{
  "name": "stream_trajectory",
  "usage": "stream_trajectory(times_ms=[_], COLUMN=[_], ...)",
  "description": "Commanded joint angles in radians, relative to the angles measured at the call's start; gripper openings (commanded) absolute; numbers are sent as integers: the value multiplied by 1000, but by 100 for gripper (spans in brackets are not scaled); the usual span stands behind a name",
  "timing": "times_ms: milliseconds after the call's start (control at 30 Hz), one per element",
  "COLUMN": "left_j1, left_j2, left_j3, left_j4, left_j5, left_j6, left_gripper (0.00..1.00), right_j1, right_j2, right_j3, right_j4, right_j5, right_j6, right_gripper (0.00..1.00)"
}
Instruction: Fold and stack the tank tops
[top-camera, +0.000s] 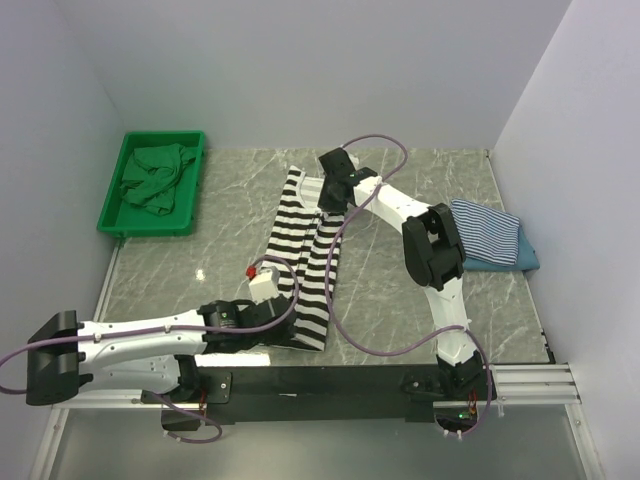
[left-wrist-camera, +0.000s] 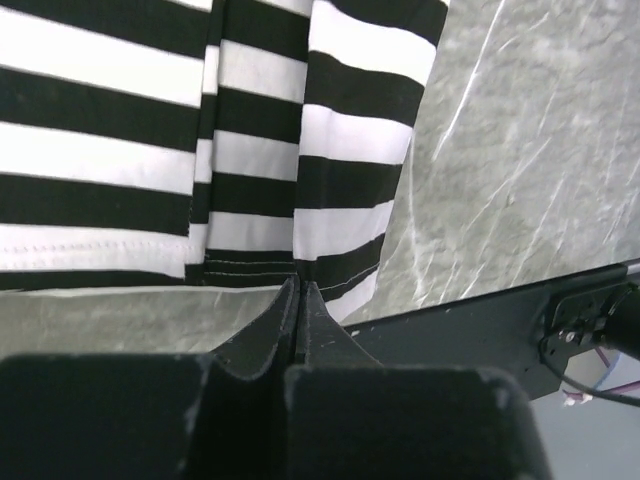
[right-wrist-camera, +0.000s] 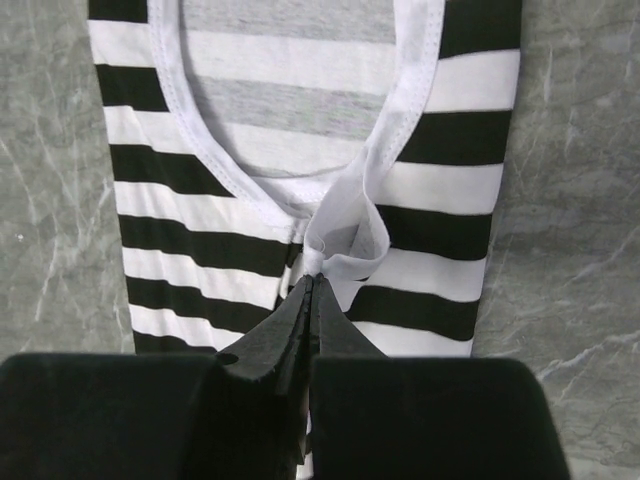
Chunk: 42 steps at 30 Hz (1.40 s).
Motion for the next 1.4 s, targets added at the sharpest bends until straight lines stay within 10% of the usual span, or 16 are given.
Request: stream_trajectory(times_ms=[0,667,900,1167,1367], left_j1=[-38,-80,-78,-67,138], left_j2=[-32,-64,-66,-146,-159], left_j3=[-18,-113,-92,-3,-10], left_j4=[-71,-134,-165,-302,-216], left_j5=[-32,-32,-52,-153,-86], left_j6=[-80,-209,-217,-221,-44], left_gripper=[0,1,35,44,41], right_j1=[-2,22,24,21,47], right_j2=[-24,103,57,-102,-155], right_j3=[52,119,66,7,-50], right_j4=[35,72,112,133,89], right_j5=[-14,-79,-75,-14,35], right_j6=[-6,14,-2,-25,-9], right_gripper=[0,0,49,58,58])
